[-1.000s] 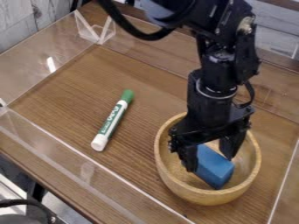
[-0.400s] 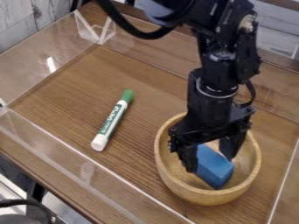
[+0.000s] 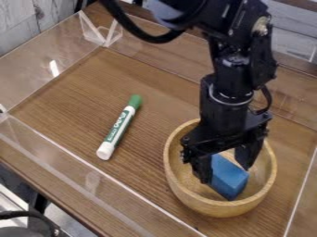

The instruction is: Remove the blue block from inside the brown bowl and put it on the table

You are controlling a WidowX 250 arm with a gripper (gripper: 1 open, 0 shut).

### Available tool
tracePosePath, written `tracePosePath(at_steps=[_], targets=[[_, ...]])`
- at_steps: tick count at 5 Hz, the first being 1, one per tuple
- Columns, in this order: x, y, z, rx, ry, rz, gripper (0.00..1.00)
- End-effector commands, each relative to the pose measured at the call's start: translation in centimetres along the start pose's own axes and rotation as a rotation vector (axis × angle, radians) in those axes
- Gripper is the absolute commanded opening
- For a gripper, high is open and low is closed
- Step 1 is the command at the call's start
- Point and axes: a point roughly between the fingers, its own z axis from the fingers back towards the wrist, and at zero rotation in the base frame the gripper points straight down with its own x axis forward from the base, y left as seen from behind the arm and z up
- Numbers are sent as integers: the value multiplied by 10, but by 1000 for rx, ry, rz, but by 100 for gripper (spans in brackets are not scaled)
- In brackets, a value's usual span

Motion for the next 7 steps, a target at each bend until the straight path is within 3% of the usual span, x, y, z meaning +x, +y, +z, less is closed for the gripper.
tracePosePath(at_steps=[1, 3, 4, 7], targets=[[-2, -6, 3, -33, -3, -8, 100], [-2, -6, -4, -37, -3, 5, 100], [-2, -6, -6, -39, -4, 9, 0], [-6, -4, 11, -21, -31, -19, 0]])
